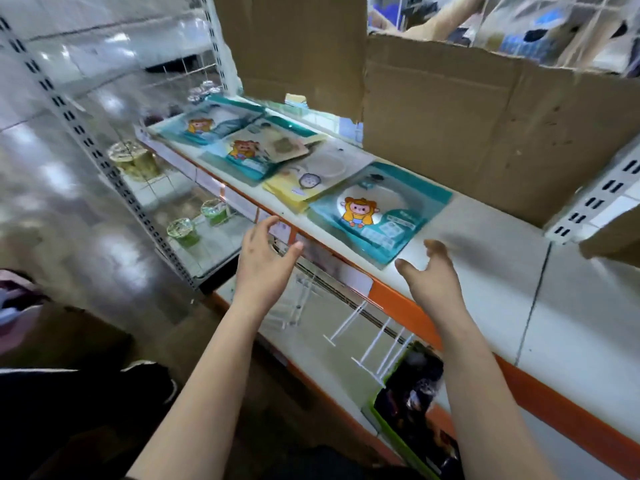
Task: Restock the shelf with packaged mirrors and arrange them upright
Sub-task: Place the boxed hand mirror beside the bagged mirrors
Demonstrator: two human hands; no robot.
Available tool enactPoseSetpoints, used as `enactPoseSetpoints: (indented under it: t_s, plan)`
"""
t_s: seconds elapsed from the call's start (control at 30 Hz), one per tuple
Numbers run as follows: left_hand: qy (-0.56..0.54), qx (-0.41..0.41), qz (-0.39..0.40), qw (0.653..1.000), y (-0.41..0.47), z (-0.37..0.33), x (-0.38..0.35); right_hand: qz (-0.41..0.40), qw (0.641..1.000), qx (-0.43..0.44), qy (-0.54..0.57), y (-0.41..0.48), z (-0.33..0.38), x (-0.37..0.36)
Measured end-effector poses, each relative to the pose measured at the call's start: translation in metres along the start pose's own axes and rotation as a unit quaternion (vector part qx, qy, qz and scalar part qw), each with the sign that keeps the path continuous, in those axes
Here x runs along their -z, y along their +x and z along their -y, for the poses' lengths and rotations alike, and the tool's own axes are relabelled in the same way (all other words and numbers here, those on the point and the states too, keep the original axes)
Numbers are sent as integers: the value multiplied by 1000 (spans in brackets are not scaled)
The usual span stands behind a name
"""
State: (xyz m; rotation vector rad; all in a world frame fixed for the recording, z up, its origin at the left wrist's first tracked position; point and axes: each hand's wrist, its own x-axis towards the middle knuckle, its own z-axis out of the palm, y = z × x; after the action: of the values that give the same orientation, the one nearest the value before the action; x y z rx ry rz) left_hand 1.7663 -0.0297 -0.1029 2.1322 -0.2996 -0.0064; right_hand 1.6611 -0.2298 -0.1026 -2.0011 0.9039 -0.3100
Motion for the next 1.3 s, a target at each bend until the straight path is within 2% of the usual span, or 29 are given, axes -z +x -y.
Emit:
enactPoseSetpoints:
  t_s: [0.33, 0.53, 0.93, 1.1, 1.2, 1.3]
  plan:
    - [-21, 39, -26, 999, 50, 55, 62, 21, 999, 40, 8, 39, 79, -91]
    - [-2, 31, -28, 999, 110, 81, 75, 18, 999, 17, 22, 95, 105, -136]
    - [41, 11, -12, 999, 256, 80, 81, -8, 996, -27, 81, 187, 154, -186]
    - [68, -24, 32, 997, 304, 75, 62, -8, 999, -45, 29, 204, 162, -194]
    - [97, -75, 61, 991, 325, 70, 48, -20, 997, -67, -20, 207, 166, -197]
    - [120, -93, 173, 973, 342, 73, 32, -29, 994, -78, -63, 204, 165, -207]
